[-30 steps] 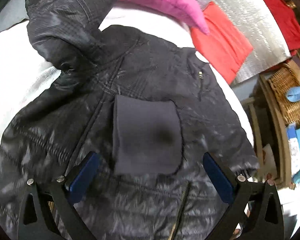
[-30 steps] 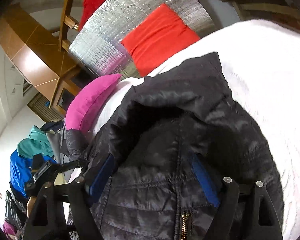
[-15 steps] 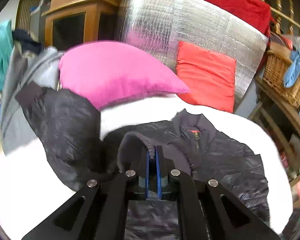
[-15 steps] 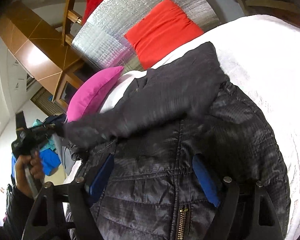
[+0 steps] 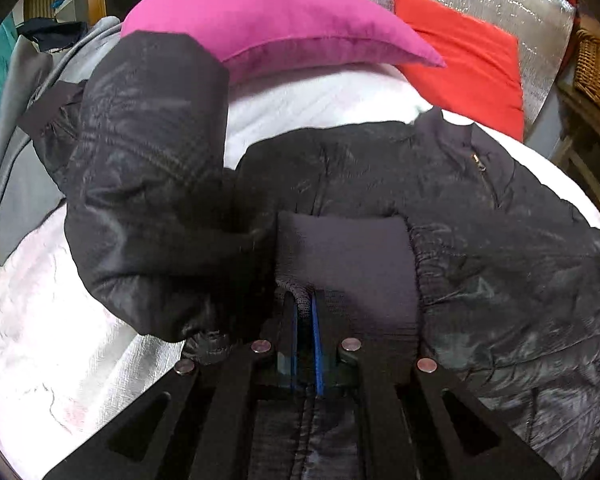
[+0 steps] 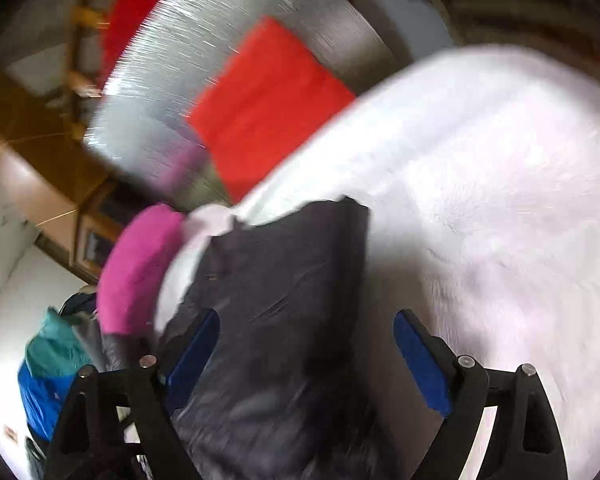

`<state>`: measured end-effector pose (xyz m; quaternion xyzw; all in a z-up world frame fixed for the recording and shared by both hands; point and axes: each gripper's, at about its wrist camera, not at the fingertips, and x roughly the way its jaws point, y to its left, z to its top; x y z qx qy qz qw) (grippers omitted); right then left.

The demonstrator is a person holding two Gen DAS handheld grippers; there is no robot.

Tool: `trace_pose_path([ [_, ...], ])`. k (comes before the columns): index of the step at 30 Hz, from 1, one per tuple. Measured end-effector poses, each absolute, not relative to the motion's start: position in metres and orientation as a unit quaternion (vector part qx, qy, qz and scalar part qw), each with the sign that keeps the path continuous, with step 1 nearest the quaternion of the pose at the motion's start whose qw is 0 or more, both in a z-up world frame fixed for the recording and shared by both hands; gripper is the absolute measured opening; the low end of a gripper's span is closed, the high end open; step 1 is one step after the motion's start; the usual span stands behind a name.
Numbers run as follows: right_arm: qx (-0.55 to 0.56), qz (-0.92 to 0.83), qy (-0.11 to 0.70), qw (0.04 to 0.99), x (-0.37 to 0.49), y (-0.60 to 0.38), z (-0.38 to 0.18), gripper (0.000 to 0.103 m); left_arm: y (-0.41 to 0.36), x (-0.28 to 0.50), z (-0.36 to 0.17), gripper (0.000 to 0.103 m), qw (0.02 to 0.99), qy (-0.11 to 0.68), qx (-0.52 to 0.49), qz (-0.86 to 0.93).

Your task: Fold large clothes

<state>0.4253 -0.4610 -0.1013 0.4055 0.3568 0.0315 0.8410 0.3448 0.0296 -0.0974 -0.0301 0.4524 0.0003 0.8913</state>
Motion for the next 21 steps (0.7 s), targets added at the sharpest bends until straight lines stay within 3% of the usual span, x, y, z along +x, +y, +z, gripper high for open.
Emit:
trace_pose_path([
  [1, 0.415, 0.046, 0.366, 0.832, 0.437, -0.461, -0.107, 0.084, 0.031, 0.343, -0.097, 0.007, 0.891, 0.452, -0.029, 0.000],
  [2, 0.411, 0.058, 0.377, 0.828, 0.448, -0.457, -0.109, 0.070, 0.032, 0.344, -0.098, 0.007, 0.892, 0.452, -0.027, -0.002],
  [3, 0.381, 0.054, 0.396, 0.834, 0.458, -0.450, -0.105, 0.018, 0.033, 0.345, -0.099, 0.007, 0.892, 0.452, -0.027, -0.002],
  [5, 0.313, 0.044, 0.392, 0.864, 0.463, -0.435, -0.085, 0.012, 0.034, 0.346, -0.102, 0.007, 0.892, 0.451, -0.028, -0.004],
  [9, 0.260, -0.019, 0.425, 0.867, 0.468, -0.433, -0.106, 0.013, 0.037, 0.346, -0.106, 0.007, 0.892, 0.452, -0.027, -0.007],
  [11, 0.258, -0.021, 0.403, 0.878, 0.458, -0.430, -0.102, 0.021, 0.031, 0.346, -0.106, 0.007, 0.894, 0.449, -0.006, 0.002],
  [12, 0.273, -0.026, 0.400, 0.874, 0.454, -0.432, -0.101, 0.034, 0.029, 0.346, -0.107, 0.007, 0.894, 0.448, 0.005, 0.004],
  [13, 0.289, -0.031, 0.394, 0.872, 0.447, -0.436, -0.098, 0.058, 0.027, 0.346, -0.106, 0.007, 0.894, 0.447, 0.009, 0.004],
  [15, 0.310, -0.025, 0.361, 0.879, 0.423, -0.434, -0.082, 0.081, 0.027, 0.348, -0.106, 0.007, 0.893, 0.449, 0.012, 0.000],
  [21, 0.274, 0.017, 0.422, 0.864, 0.384, -0.402, -0.099, 0.081, 0.030, 0.351, -0.106, 0.007, 0.890, 0.455, 0.006, -0.008],
])
